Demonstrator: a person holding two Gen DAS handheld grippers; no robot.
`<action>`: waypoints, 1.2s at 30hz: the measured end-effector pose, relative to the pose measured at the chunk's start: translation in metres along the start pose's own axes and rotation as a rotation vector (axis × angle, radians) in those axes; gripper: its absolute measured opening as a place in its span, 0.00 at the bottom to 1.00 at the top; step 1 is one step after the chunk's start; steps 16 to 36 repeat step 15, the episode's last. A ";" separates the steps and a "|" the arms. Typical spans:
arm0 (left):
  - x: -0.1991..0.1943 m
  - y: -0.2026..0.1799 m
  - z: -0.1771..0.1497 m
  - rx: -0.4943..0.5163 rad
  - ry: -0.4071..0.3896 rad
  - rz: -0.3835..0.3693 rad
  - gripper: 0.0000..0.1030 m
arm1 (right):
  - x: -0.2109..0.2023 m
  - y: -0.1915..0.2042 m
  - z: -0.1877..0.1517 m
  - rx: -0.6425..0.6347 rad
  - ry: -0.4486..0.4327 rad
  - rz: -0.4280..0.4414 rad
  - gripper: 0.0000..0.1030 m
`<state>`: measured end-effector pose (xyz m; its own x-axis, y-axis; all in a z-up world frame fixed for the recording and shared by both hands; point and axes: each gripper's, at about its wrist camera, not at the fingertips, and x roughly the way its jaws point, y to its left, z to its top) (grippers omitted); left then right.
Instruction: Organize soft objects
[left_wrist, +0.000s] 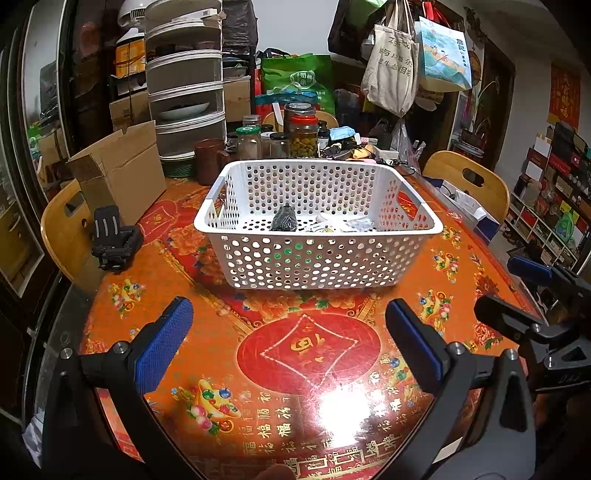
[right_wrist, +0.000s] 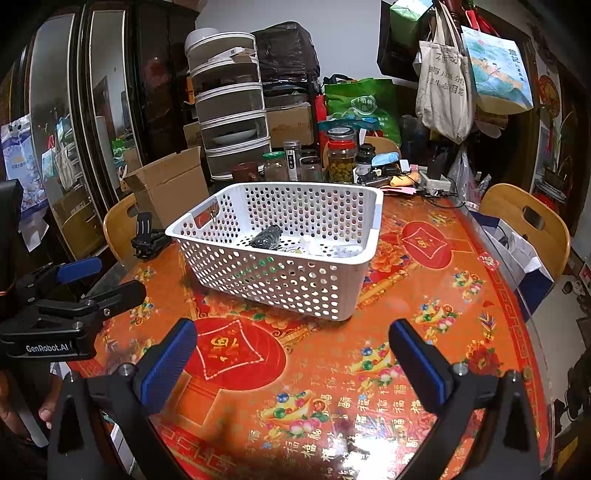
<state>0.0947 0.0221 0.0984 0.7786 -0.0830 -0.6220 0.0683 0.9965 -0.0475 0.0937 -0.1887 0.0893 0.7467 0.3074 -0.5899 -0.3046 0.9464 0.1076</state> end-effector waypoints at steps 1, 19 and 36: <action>0.000 0.000 0.000 0.000 0.001 0.000 1.00 | 0.000 0.000 0.000 0.000 0.000 0.001 1.00; 0.003 -0.001 -0.002 0.042 -0.036 0.006 1.00 | 0.006 0.000 0.000 0.011 0.013 0.023 1.00; 0.003 -0.001 -0.002 0.042 -0.036 0.006 1.00 | 0.006 0.000 0.000 0.011 0.013 0.023 1.00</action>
